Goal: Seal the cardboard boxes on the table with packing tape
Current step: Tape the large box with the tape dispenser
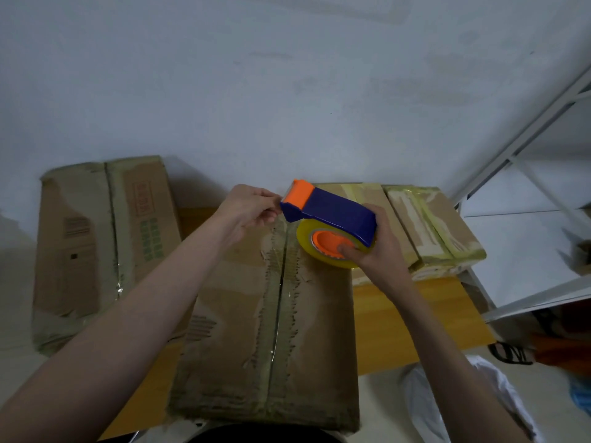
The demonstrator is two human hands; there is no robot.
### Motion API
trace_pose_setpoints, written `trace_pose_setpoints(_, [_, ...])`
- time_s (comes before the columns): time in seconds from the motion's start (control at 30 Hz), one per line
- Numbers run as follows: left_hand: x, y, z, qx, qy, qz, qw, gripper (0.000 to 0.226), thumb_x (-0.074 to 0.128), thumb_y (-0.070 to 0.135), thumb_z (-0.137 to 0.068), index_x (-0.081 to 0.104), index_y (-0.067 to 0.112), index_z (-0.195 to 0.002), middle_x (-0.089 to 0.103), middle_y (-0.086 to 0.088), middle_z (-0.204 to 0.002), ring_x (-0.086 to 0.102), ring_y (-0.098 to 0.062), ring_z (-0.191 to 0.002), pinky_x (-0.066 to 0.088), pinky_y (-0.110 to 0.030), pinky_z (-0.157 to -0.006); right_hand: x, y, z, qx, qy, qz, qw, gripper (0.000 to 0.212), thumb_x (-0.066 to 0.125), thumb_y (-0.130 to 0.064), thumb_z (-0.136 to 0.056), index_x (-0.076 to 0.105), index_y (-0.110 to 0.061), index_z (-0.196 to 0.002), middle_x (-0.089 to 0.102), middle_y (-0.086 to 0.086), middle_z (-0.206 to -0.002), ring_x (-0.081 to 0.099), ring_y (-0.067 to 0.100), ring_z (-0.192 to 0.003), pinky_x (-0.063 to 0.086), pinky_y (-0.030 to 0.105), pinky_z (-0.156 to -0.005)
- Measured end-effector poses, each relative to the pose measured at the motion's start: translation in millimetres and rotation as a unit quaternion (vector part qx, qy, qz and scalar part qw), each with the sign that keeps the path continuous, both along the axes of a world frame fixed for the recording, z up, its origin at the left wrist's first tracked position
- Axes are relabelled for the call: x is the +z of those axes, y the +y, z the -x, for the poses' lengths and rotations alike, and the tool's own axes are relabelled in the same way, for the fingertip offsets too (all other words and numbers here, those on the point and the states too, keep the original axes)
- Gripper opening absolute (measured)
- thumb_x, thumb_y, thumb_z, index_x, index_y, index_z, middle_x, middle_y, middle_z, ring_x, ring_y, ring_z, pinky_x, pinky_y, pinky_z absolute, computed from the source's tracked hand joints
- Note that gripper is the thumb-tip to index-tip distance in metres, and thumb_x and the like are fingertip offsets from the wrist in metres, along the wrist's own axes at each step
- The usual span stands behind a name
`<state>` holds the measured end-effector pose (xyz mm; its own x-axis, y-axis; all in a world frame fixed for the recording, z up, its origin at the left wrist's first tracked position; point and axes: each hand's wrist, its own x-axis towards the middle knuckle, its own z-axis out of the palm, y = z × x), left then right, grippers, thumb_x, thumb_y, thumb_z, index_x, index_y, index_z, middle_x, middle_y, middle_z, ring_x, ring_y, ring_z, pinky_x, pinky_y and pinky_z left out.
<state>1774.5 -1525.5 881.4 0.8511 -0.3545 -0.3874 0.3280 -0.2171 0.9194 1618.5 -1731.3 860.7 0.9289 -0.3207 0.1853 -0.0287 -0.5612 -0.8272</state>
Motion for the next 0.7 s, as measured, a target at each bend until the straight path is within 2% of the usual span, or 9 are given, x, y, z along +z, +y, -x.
trace_pose_setpoints(0.13, [0.4, 3.1, -9.3, -0.009, -0.047, -0.035, 0.998, 0.011, 0.062, 0.008, -0.096, 0.072, 0.007, -0.092, 0.068, -0.004, -0.074, 0.056, -0.009, -0.061, 0.049, -0.017, -0.055, -7.9, 12.2, -2.2, -0.043, -0.051, -0.017, 0.998, 0.072, 0.078, 0.007, -0.078, 0.043, -0.014, -0.136, 0.055, -0.018, -0.119, 0.057, -0.006, -0.107, 0.048, 0.008, -0.077])
trace_pose_setpoints(0.23, [0.3, 10.0, -12.9, -0.02, -0.036, -0.009, 0.999, 0.01, 0.063, 0.006, -0.094, 0.073, 0.006, -0.091, 0.066, -0.002, -0.069, 0.055, -0.008, -0.06, 0.048, -0.016, -0.054, 1.3, 16.0, -7.8, -0.069, -0.077, -0.035, 0.994, 0.073, 0.076, 0.011, -0.075, 0.043, -0.016, -0.135, 0.057, -0.015, -0.119, 0.057, -0.006, -0.107, 0.048, 0.01, -0.075])
trace_pose_setpoints(0.37, [-2.8, 23.8, -24.4, 0.017, -0.025, 0.04, 0.999, 0.008, 0.067, 0.001, -0.09, 0.073, 0.006, -0.087, 0.065, -0.001, -0.068, 0.052, -0.007, -0.059, 0.045, -0.016, -0.056, 24.7, 10.9, -21.7, -0.077, -0.099, -0.011, 0.992, 0.073, 0.075, 0.005, -0.073, 0.044, -0.028, -0.13, 0.06, -0.015, -0.116, 0.057, 0.002, -0.108, 0.054, 0.026, -0.076])
trace_pose_setpoints(0.47, [-7.5, 49.9, -51.7, 0.056, -0.036, 0.043, 0.997, 0.01, 0.073, 0.007, -0.088, 0.067, 0.009, -0.08, 0.061, -0.001, -0.068, 0.048, -0.008, -0.059, 0.044, -0.013, -0.051, 31.1, 1.9, -27.3, -0.085, -0.115, -0.005, 0.99, 0.072, 0.074, -0.001, -0.071, 0.044, -0.029, -0.13, 0.061, -0.008, -0.117, 0.06, 0.014, -0.11, 0.057, 0.035, -0.079])
trace_pose_setpoints(0.53, [-12.7, 64.1, -61.6, 0.055, -0.044, 0.018, 0.997, 0.009, 0.072, 0.007, -0.089, 0.065, 0.008, -0.083, 0.058, -0.004, -0.073, 0.048, -0.009, -0.062, 0.044, -0.011, -0.05, 31.4, 0.2, -33.9, -0.075, -0.108, 0.009, 0.991, 0.071, 0.072, -0.005, -0.07, 0.044, -0.028, -0.131, 0.061, -0.004, -0.117, 0.061, 0.017, -0.109, 0.057, 0.033, -0.078])
trace_pose_setpoints(0.7, [-31.5, 63.4, -64.0, 0.064, -0.038, -0.001, 0.997, 0.008, 0.073, 0.007, -0.089, 0.067, 0.003, -0.092, 0.059, -0.004, -0.075, 0.05, -0.009, -0.063, 0.046, -0.011, -0.054, 27.3, 0.0, -55.6, -0.055, -0.086, 0.017, 0.995, 0.068, 0.069, -0.01, -0.069, 0.044, -0.026, -0.13, 0.061, -0.003, -0.116, 0.063, 0.019, -0.103, 0.052, 0.017, -0.07])
